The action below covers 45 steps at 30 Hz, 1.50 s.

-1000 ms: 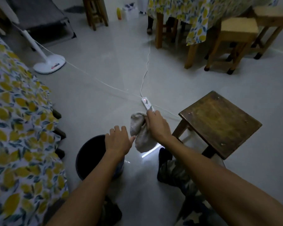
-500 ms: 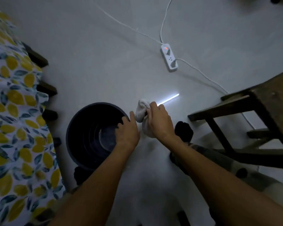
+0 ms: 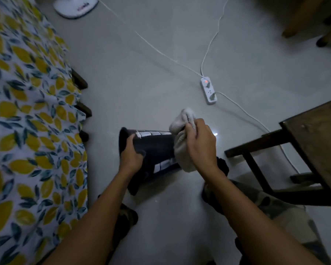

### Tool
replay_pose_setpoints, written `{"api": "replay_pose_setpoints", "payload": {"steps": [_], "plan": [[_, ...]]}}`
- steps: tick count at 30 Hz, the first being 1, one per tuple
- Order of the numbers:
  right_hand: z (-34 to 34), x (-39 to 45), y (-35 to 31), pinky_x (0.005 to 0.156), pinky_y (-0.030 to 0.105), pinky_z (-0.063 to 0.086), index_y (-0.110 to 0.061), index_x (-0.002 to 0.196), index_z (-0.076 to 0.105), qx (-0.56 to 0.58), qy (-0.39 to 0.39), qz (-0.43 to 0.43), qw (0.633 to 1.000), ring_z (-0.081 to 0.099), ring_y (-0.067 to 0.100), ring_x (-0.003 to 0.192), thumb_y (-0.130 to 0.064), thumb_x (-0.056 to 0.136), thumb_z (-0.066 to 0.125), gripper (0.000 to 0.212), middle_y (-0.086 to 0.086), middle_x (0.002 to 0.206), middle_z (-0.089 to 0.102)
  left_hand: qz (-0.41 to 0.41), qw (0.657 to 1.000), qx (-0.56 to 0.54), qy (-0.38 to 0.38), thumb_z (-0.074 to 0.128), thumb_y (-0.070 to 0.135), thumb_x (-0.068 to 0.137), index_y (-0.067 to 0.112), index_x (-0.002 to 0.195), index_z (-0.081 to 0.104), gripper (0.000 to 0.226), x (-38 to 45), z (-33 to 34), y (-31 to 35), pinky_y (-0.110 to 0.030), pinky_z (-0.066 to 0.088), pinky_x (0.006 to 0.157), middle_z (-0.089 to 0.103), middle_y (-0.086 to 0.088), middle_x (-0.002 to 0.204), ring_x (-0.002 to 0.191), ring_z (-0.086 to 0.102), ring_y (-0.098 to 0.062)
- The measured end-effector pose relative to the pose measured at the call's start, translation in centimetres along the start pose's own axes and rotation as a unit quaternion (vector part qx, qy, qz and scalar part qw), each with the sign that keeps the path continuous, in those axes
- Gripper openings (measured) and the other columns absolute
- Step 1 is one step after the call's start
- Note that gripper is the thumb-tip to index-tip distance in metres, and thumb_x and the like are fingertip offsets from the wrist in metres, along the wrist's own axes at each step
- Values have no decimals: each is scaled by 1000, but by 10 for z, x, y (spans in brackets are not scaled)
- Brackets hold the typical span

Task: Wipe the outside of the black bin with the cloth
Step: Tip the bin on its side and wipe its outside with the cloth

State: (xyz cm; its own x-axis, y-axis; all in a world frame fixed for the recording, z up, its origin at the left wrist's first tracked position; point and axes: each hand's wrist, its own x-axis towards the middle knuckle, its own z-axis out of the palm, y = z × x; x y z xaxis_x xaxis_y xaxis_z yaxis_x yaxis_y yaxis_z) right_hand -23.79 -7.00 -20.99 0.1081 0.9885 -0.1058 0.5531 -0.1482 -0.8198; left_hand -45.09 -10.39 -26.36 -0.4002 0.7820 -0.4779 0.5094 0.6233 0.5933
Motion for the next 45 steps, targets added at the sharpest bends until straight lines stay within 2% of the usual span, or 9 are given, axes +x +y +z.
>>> {"api": "replay_pose_setpoints", "payload": {"steps": [5, 9, 13, 19, 23, 27, 32, 35, 45], "plan": [[-28, -19, -12, 63, 8, 37, -18, 103, 55, -10, 7, -28, 1000, 55, 15, 83, -39, 106, 43, 24, 6, 95, 60, -46, 991, -125, -26, 63, 12, 77, 44, 136, 39, 71, 13, 19, -36, -56, 58, 85, 60, -14, 132, 107, 63, -36], [-29, -35, 0, 65, 15, 38, -20, 102, 55, -22, -8, -27, 999, 56, 14, 84, -38, 105, 45, 22, 3, 94, 59, -71, 979, -190, -35, 55, -8, 79, 41, 133, 44, 74, 18, 35, -39, -44, 60, 78, 64, -15, 122, 95, 66, -31], [-13, -48, 19, 66, 16, 40, -22, 108, 57, -51, -35, -7, 998, 56, 9, 84, -39, 105, 45, 21, 0, 94, 59, -91, 979, -182, -20, 54, -4, 78, 45, 120, 51, 65, 37, 39, -57, -47, 61, 77, 63, -12, 120, 99, 65, -34], [28, -69, 33, 65, 9, 39, -22, 109, 58, -68, -87, 20, 994, 53, 1, 83, -36, 105, 47, 18, -1, 96, 59, -31, 996, -84, -5, 61, 7, 93, 21, 126, 65, 36, 55, 28, -73, -31, 49, 91, 62, -9, 132, 115, 60, -28], [63, -79, 30, 71, 2, 39, -22, 104, 59, -48, -134, 7, 990, 50, -7, 82, -29, 105, 51, 11, -4, 96, 58, 25, 994, 16, -103, 85, 34, 76, 25, 152, 38, 90, 61, 26, -79, -39, 32, 114, 12, -6, 165, 146, 27, -29], [99, -75, 30, 76, 1, 36, -18, 109, 61, -52, -157, -31, 986, 49, 0, 84, -25, 104, 52, 12, 0, 103, 60, 108, 946, 284, -115, 81, 63, 66, 38, 157, 10, 118, 61, 19, -87, -58, 17, 117, -35, -4, 160, 151, -16, -32], [147, -60, 38, 96, 32, 51, -20, 133, 57, -133, -201, -87, 967, 52, 22, 117, -32, 103, 51, 32, 10, 133, 52, 166, 872, 452, -92, 66, 76, 69, 29, 157, -9, 125, 59, 17, -88, -61, 8, 118, -31, -15, 160, 149, -21, -37], [173, -60, 51, 107, 47, 44, -18, 145, 48, -274, -208, -156, 926, 42, 35, 135, -41, 104, 42, 48, 19, 151, 42, 189, 843, 501, -51, 54, 70, 82, 21, 158, -8, 110, 62, 23, -87, -63, 5, 119, -25, -16, 162, 149, -21, -37], [200, -58, 87, 123, 54, 16, -8, 159, 18, -317, -221, -177, 905, 6, 33, 157, -44, 108, 26, 64, 20, 168, 13, 209, 846, 487, -62, 50, 74, 82, 12, 157, -9, 114, 71, 28, -96, -63, 8, 119, -13, -12, 166, 151, -14, -36]]}}
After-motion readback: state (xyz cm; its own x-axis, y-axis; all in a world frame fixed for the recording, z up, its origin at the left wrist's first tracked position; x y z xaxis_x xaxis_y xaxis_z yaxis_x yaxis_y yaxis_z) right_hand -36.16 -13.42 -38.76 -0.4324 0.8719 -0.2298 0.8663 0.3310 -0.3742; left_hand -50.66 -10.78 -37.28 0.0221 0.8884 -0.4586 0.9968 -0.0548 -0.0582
